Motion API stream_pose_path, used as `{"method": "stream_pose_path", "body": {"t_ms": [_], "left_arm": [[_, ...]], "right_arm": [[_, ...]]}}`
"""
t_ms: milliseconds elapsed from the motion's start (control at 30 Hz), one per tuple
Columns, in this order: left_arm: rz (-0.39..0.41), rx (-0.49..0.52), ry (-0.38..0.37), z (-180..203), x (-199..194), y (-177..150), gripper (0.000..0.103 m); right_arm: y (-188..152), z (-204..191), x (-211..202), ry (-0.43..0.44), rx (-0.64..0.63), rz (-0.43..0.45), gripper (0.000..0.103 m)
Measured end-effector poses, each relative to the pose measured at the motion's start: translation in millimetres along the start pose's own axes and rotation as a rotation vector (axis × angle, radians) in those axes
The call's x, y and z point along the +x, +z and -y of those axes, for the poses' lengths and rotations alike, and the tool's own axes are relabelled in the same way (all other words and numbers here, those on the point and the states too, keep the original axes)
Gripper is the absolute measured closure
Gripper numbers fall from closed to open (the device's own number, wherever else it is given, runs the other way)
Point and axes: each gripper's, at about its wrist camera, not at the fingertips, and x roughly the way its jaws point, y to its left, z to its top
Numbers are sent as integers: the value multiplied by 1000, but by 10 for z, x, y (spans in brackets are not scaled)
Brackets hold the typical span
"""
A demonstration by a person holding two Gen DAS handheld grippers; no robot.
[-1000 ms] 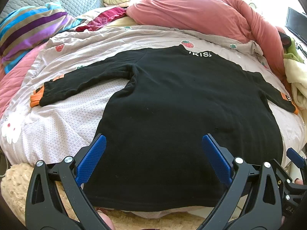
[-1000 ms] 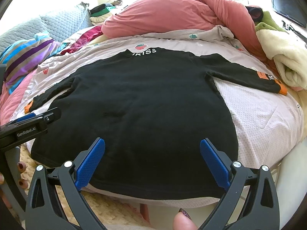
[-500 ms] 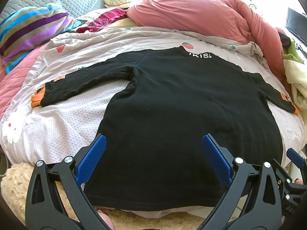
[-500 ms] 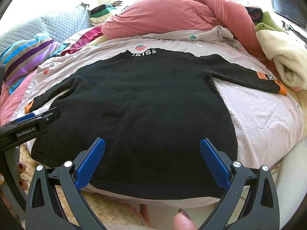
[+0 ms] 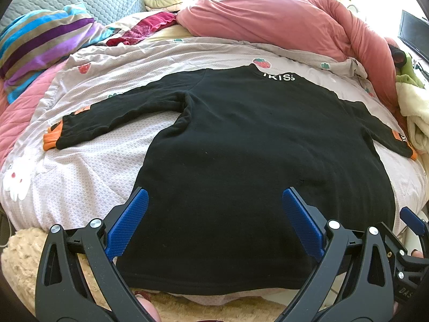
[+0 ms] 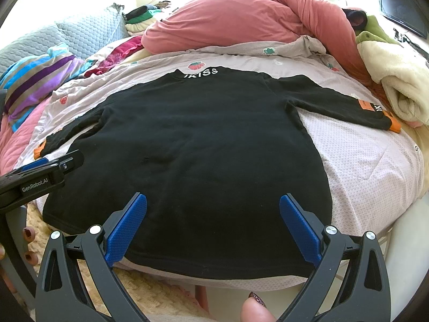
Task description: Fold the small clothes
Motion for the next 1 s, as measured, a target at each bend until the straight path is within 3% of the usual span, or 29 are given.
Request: {"method": "stream_pose_path", "body": {"t_ms": [433,1000], "left_arm": [[-7,5,-17,88,74,96,9],[-38,45,-44,362,362,517,9]], "right_arm": [[72,69,58,-4,7,5,4],[406,357,309,-20,53,11,4]]}}
